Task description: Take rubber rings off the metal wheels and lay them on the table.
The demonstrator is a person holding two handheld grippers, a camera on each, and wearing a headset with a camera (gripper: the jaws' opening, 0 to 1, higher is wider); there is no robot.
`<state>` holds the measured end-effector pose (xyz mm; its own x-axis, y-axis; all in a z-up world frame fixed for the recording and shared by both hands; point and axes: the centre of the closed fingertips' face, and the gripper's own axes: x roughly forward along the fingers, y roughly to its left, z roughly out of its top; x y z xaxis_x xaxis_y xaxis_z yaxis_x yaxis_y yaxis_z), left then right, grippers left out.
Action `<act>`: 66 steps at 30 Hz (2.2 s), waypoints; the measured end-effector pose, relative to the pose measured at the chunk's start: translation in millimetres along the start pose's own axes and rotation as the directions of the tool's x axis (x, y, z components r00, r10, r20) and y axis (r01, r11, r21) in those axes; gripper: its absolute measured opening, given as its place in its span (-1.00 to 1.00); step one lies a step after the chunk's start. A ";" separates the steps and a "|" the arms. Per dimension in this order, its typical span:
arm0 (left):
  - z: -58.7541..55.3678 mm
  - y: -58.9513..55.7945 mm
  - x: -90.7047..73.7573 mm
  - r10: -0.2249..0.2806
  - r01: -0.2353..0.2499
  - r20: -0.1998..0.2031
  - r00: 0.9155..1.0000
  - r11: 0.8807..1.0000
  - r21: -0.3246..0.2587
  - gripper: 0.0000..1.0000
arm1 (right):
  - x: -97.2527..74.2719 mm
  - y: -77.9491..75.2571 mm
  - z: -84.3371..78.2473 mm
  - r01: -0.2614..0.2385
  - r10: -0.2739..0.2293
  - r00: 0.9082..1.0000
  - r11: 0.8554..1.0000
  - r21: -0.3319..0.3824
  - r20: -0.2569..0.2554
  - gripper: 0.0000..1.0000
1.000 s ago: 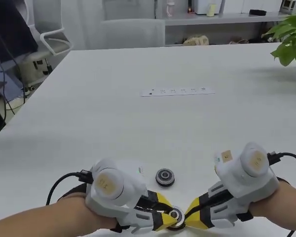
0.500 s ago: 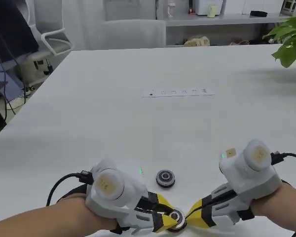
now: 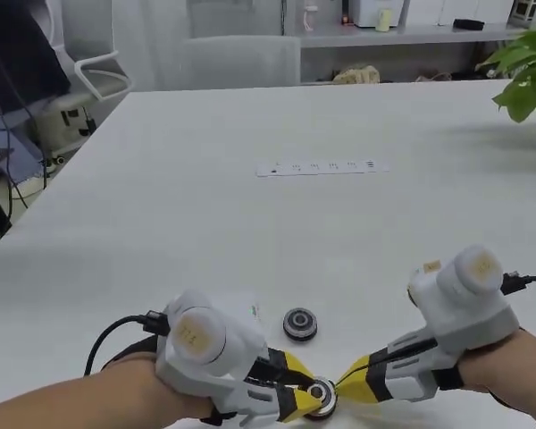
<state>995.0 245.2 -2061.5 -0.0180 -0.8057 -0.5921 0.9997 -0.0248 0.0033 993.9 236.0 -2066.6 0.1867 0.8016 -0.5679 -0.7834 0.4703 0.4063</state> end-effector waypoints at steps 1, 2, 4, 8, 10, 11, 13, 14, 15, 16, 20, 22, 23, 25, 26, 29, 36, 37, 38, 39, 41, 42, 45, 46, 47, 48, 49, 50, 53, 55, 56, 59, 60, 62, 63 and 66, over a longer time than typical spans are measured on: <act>0.0 0.0 0.0 0.001 -0.001 -0.001 1.000 1.000 0.000 -0.84 | -0.2 0.4 0.4 -0.003 0.003 1.000 1.000 0.017 0.006 -1.00; 0.0 0.0 0.1 0.002 -0.002 -0.002 1.000 1.000 0.000 -0.84 | -0.3 1.0 1.0 -0.007 0.006 1.000 1.000 0.027 0.010 -1.00; -0.1 0.0 0.1 0.004 -0.004 -0.003 1.000 1.000 0.000 -0.84 | -0.2 2.2 1.7 -0.007 0.006 1.000 1.000 0.018 0.008 -1.00; 0.1 -0.5 0.4 0.002 -0.002 -0.007 1.000 1.000 0.000 -0.84 | 1.2 6.9 3.2 -0.012 0.012 1.000 1.000 0.003 0.001 -1.00; 0.3 -0.7 0.4 0.002 -0.002 -0.008 1.000 1.000 0.000 -0.84 | 1.3 7.7 3.8 -0.017 0.017 1.000 1.000 0.005 0.002 -1.00; 0.4 -0.8 0.4 0.002 -0.002 -0.009 1.000 1.000 0.001 -0.84 | 1.8 7.7 4.1 -0.019 0.019 1.000 1.000 0.004 0.003 -1.00; 0.5 -0.9 0.4 0.002 -0.002 -0.010 1.000 1.000 0.001 -0.84 | 2.3 9.0 5.0 -0.023 0.023 1.000 1.000 0.002 0.004 -1.00; 0.5 -0.9 0.5 0.001 -0.001 -0.010 1.000 1.000 0.001 -0.84 | 2.7 9.9 5.7 -0.026 0.026 1.000 1.000 0.000 0.005 -1.00; 0.5 -0.9 0.5 0.001 -0.001 -0.010 1.000 1.000 0.001 -0.84 | 3.0 10.9 6.4 -0.030 0.030 1.000 1.000 -0.001 0.006 -1.00; 0.6 -0.9 0.5 0.001 -0.001 -0.010 1.000 1.000 0.001 -0.84 | 3.2 12.2 7.3 -0.034 0.034 0.999 0.999 -0.004 0.008 -1.00; 1.1 -0.5 0.7 0.001 -0.001 -0.008 1.000 1.000 0.002 -0.84 | 7.1 35.9 23.2 -0.135 0.136 0.989 0.991 -0.021 0.054 -1.00; 1.1 -0.5 0.8 0.000 0.000 -0.008 1.000 1.000 0.001 -0.84 | 10.8 24.6 15.1 -0.066 0.066 0.998 0.991 -0.113 -0.002 -1.00; 1.4 -0.4 0.8 0.001 -0.001 -0.007 1.000 1.000 0.000 -0.84 | 12.5 27.5 14.1 -0.082 0.083 0.997 0.995 -0.063 0.002 -1.00; 1.6 -0.4 0.8 0.006 -0.006 -0.009 1.000 1.000 -0.001 -0.84 | 6.5 18.7 9.3 -0.065 0.065 0.998 0.996 -0.055 -0.001 -1.00; 1.6 -0.3 0.7 0.007 -0.007 -0.009 1.000 1.000 0.000 -0.84 | 4.0 16.7 8.5 -0.060 0.060 0.998 0.997 -0.050 0.003 -1.00; 1.9 -0.2 0.6 0.003 -0.003 -0.003 1.000 1.000 0.009 -0.84 | 2.1 14.3 10.7 -0.044 0.044 0.999 0.998 -0.053 0.011 -1.00; 1.7 -4.2 -0.1 -0.024 0.024 0.015 1.000 1.000 -0.016 -0.73 | 3.2 12.2 8.7 -0.032 0.032 0.999 0.998 -0.063 0.008 -1.00; 1.9 -4.1 -0.1 -0.025 0.026 0.019 1.000 0.999 -0.024 -0.73 | 3.3 11.8 8.4 -0.031 0.031 0.999 0.998 -0.062 0.008 -1.00; 1.9 -4.0 -0.1 -0.026 0.027 0.020 0.999 0.999 -0.027 -0.73 | 3.4 12.0 8.2 -0.030 0.030 1.000 0.998 -0.062 0.007 -1.00; 2.0 -4.1 0.0 -0.028 0.028 0.020 0.999 0.999 -0.029 -0.73 | 3.4 12.2 8.1 -0.029 0.030 1.000 0.998 -0.062 0.006 -1.00; 2.0 -4.6 0.2 -0.030 0.031 0.018 0.999 0.999 -0.024 -0.72 | 3.5 12.0 7.7 -0.029 0.029 1.000 0.998 -0.062 0.005 -1.00; 2.1 -5.7 0.2 -0.036 0.036 0.018 0.999 0.999 -0.026 -0.70 | 3.2 12.1 7.7 -0.028 0.029 1.000 0.998 -0.062 0.006 -1.00; 2.5 -8.5 0.3 -0.047 0.048 0.014 0.999 0.998 -0.032 -0.61 | 2.6 11.8 7.3 -0.027 0.028 1.000 0.998 -0.057 0.009 -1.00; 2.4 -9.9 0.2 -0.052 0.053 0.008 0.999 0.998 -0.028 -0.58 | 2.3 11.5 7.2 -0.026 0.027 1.000 0.998 -0.055 0.009 -1.00; 2.5 -11.1 0.1 -0.056 0.056 0.004 0.998 0.998 -0.025 -0.55 | 2.1 11.3 7.2 -0.026 0.027 1.000 0.998 -0.053 0.010 -1.00; 2.5 -12.9 -0.3 -0.061 0.061 -0.004 0.998 0.998 -0.019 -0.52 | 1.8 11.3 7.6 -0.025 0.026 1.000 0.998 -0.051 0.012 -1.00; 2.3 -13.6 -0.8 -0.061 0.061 -0.009 0.998 0.998 -0.015 -0.49 | 1.6 11.4 7.8 -0.024 0.025 1.000 0.998 -0.051 0.013 -1.00; 2.1 -14.2 -1.5 -0.063 0.063 -0.014 0.998 0.998 -0.010 -0.47 | 1.4 11.5 8.3 -0.025 0.026 1.000 0.998 -0.050 0.016 -1.00; 2.2 -15.5 -5.0 -0.073 0.072 -0.018 0.997 0.997 -0.010 -0.41 | 1.3 11.8 9.0 -0.027 0.028 0.999 0.998 -0.048 0.021 -1.00; 3.5 -15.2 -8.0 -0.072 0.071 -0.017 0.997 0.997 -0.011 -0.40 | 1.3 12.3 9.2 -0.027 0.028 0.999 0.998 -0.049 0.022 -1.00; 4.7 -14.8 -9.5 -0.071 0.071 -0.014 0.997 0.997 -0.011 -0.38 | 1.1 12.6 9.4 -0.028 0.029 0.999 0.998 -0.050 0.022 -1.00; 9.2 -14.7 -15.1 -0.071 0.071 -0.003 0.997 0.997 -0.013 -0.35 | 0.5 13.6 10.3 -0.030 0.031 0.999 0.998 -0.050 0.026 -1.00; 10.5 -14.8 -16.7 -0.069 0.069 0.000 0.998 0.998 -0.011 -0.33 | 0.3 13.4 10.3 -0.027 0.029 0.999 0.998 -0.056 0.024 -1.00; 12.6 -15.3 -21.3 -0.066 0.066 0.007 0.998 0.998 -0.006 -0.27 | 0.0 13.5 11.0 -0.028 0.030 0.999 0.998 -0.053 0.028 -1.00; 13.0 -15.4 -23.3 -0.065 0.066 0.010 0.998 0.998 -0.006 -0.24 | -0.3 13.6 11.6 -0.029 0.031 0.999 0.998 -0.051 0.030 -1.00; 14.6 -14.5 -31.2 -0.056 0.056 0.027 0.998 0.998 -0.024 -0.20 | -1.1 13.9 13.6 -0.029 0.031 0.999 0.998 -0.051 0.037 -1.00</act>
<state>980.9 262.0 -2031.3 -0.0742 -0.8188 -0.5693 0.9972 -0.0559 -0.0496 990.9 246.7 -2050.6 0.1842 0.8289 -0.5282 -0.8177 0.4275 0.3856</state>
